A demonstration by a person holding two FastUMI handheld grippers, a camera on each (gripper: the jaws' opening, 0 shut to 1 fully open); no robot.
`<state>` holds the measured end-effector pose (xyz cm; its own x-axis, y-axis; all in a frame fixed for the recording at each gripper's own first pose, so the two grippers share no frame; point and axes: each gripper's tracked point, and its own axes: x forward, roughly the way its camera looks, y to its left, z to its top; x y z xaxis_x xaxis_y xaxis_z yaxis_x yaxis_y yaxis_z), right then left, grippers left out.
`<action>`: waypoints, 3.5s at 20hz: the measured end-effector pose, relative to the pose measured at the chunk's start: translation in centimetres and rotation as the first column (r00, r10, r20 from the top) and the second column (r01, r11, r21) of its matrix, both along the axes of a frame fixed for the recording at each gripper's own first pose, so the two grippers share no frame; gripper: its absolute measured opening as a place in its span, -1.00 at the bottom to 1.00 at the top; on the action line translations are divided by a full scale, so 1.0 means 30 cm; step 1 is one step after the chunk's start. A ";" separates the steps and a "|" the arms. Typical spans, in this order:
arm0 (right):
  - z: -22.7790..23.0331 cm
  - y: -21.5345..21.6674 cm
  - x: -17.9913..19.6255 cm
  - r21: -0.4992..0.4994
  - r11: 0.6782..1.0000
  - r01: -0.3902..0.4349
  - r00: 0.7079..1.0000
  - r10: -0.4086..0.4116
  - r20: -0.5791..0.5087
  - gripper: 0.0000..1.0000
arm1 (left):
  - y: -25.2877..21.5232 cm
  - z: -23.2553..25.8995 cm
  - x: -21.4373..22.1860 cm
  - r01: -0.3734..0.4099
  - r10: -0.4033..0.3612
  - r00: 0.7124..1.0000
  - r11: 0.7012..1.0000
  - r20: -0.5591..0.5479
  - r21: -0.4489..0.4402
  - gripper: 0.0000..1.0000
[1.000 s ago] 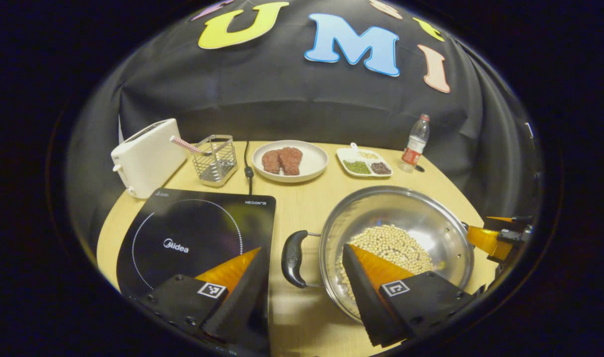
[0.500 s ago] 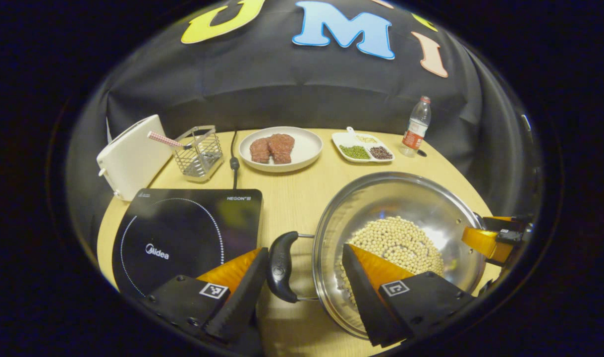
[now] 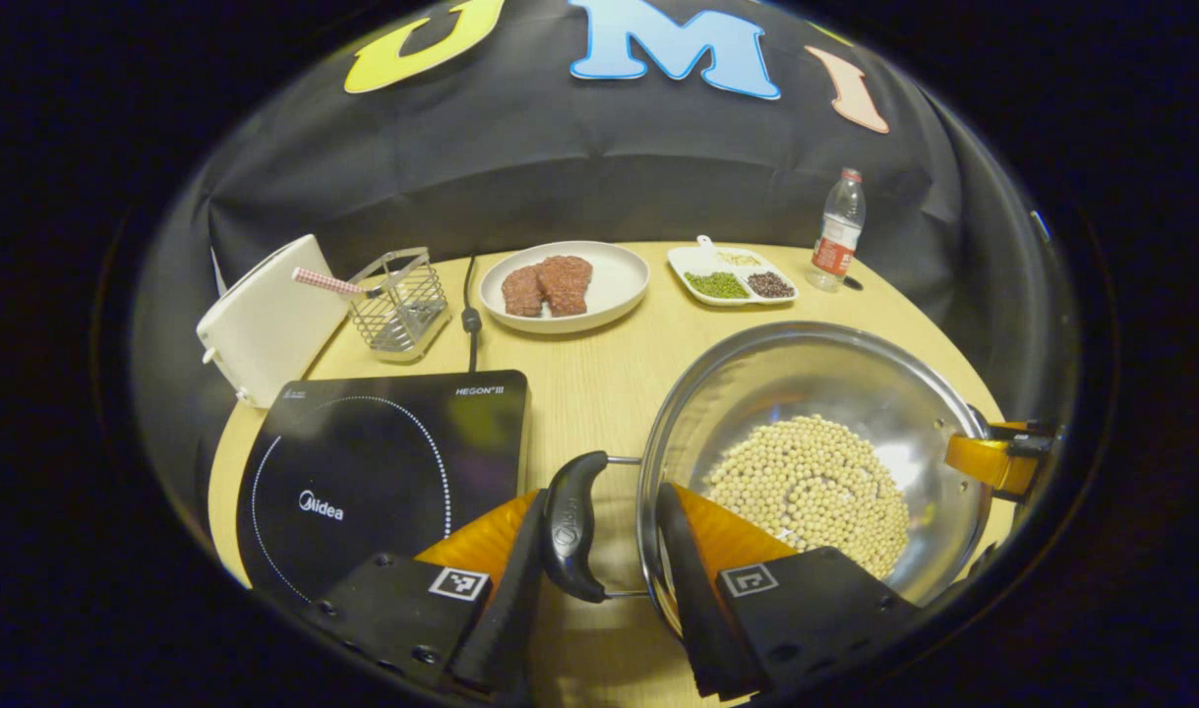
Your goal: First push the handle of the pot to place it horizontally, then grasp the pot with both hands and set it on the induction cooktop.
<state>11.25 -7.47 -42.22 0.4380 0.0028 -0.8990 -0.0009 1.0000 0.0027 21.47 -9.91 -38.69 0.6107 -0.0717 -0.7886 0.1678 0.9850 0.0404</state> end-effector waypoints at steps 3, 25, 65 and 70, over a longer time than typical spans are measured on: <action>0.002 0.002 -0.001 0.004 1.000 -0.031 0.999 0.031 -0.013 -0.02 | -0.001 0.008 -0.004 0.008 -0.008 1.000 1.000 0.001 -0.011 0.21; 0.197 0.002 -0.019 0.018 0.995 -0.102 0.993 0.101 0.057 -0.22 | 0.045 0.076 -0.046 -0.104 0.103 0.994 0.994 0.026 0.017 0.23; 0.290 0.703 -0.103 -0.016 0.996 -0.091 0.994 0.092 0.062 -0.22 | 0.071 0.054 -0.010 -0.083 0.082 0.997 0.996 -0.008 -0.013 0.17; 0.277 0.811 -0.076 -0.018 0.996 -0.090 0.994 0.091 0.059 -0.22 | 0.056 0.041 -0.012 -0.083 0.083 0.996 0.996 -0.008 -0.011 0.23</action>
<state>8.97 16.87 -33.90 0.4898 0.0312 -0.8713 -0.0912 0.9957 -0.0156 21.11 -8.22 -37.46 0.6090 -0.0298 -0.7926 0.0853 0.9960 0.0281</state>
